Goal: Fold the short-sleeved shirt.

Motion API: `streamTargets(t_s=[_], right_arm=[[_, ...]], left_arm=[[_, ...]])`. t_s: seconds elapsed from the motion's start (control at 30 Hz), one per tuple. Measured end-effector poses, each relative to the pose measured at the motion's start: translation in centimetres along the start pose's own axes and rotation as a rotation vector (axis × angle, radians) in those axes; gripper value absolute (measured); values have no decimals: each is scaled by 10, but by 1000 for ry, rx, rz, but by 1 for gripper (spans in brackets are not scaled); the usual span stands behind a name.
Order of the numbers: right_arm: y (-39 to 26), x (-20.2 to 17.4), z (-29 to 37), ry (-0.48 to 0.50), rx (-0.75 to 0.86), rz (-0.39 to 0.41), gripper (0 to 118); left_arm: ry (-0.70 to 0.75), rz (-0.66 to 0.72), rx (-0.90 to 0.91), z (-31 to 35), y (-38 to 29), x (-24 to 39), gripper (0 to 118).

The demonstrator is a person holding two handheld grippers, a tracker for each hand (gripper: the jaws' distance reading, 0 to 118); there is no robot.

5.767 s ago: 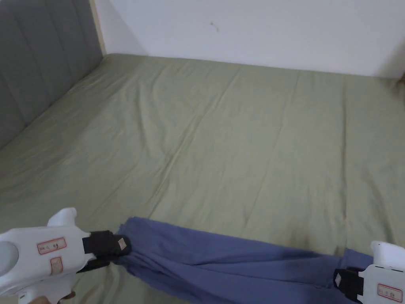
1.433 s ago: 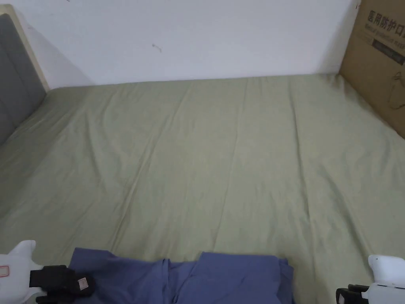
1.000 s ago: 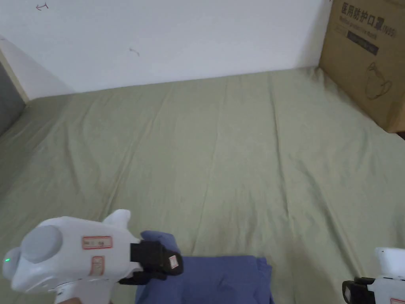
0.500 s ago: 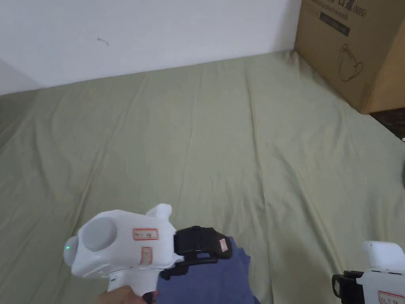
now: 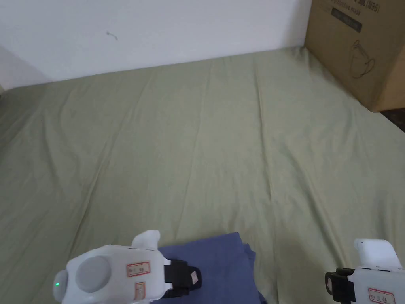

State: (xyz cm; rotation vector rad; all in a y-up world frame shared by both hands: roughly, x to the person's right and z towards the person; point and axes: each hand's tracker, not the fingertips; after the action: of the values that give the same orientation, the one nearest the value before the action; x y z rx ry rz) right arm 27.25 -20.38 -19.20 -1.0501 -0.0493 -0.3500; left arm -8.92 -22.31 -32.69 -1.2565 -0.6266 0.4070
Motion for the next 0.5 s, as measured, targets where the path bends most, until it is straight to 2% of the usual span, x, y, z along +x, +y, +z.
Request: streamTargets(t_s=[0.2,0.27,0.5], right_arm=[[0,10,-1,2,2,-14,0],[-1,15,-1,2,2,-17,0],[-2,24,-2,-5,7,-31,0]], left_arm=[[-56,-36,-78,-59,1,35,5],[-50,-87,-104,-76,-1,45,5],[-110,-118,-128,-92,-8,72,5]])
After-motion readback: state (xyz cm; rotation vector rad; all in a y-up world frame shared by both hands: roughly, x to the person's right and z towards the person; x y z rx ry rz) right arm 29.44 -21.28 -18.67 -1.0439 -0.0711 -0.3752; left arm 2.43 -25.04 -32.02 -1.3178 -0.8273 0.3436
